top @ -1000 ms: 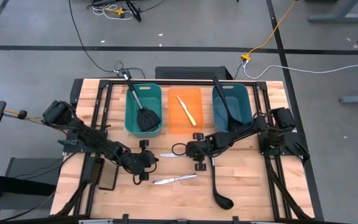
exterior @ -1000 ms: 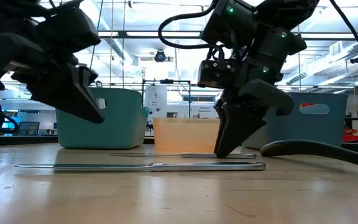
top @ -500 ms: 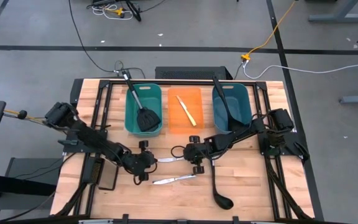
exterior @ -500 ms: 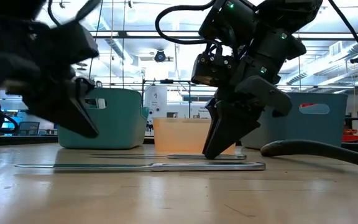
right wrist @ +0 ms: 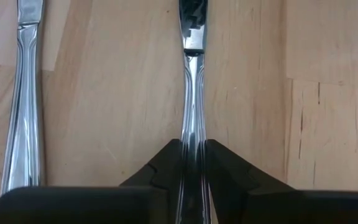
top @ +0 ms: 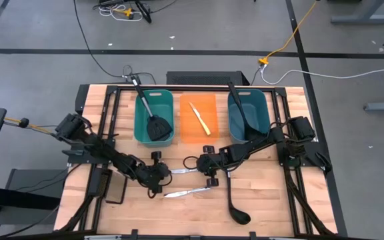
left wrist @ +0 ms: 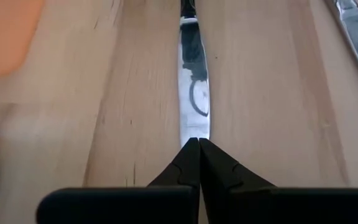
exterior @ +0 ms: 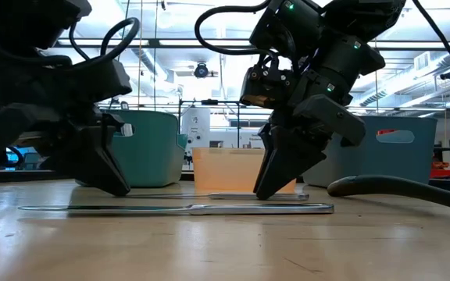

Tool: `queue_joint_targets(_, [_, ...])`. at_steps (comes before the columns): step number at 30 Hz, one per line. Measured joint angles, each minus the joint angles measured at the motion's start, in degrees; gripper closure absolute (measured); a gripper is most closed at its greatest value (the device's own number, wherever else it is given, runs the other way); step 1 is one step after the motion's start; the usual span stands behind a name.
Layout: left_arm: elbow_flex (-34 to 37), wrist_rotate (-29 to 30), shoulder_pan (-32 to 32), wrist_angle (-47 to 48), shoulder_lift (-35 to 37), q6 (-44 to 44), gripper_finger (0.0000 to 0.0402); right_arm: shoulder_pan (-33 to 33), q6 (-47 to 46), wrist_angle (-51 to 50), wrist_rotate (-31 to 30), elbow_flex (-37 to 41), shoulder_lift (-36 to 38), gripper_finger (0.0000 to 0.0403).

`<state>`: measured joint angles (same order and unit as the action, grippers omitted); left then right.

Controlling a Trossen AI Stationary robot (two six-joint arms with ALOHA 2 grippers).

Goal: Pick & Place Kitchen Items
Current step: Put the top silver knife into the orange bin

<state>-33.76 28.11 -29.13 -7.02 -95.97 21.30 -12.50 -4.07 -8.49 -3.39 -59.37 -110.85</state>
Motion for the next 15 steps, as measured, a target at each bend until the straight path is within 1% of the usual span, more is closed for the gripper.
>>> queue_joint_targets(6, [-0.09, -0.8, 0.61, 1.47, -1.3, 4.76, 0.0398, 0.01, -1.17, -0.24, -0.26, 0.1, 1.39, 0.0301])
queue_joint_targets(11, [-0.13, -1.33, 0.79, 1.84, -1.7, 5.81, 0.0398, 0.01, -1.23, -3.01, -2.02, -0.64, 2.41, 0.0271])
queue_joint_targets(15, [-0.13, -1.45, 0.79, 1.98, -1.72, 5.98, 0.0399, 0.03, -1.25, -7.33, -2.09, -1.97, 2.56, 0.0253])
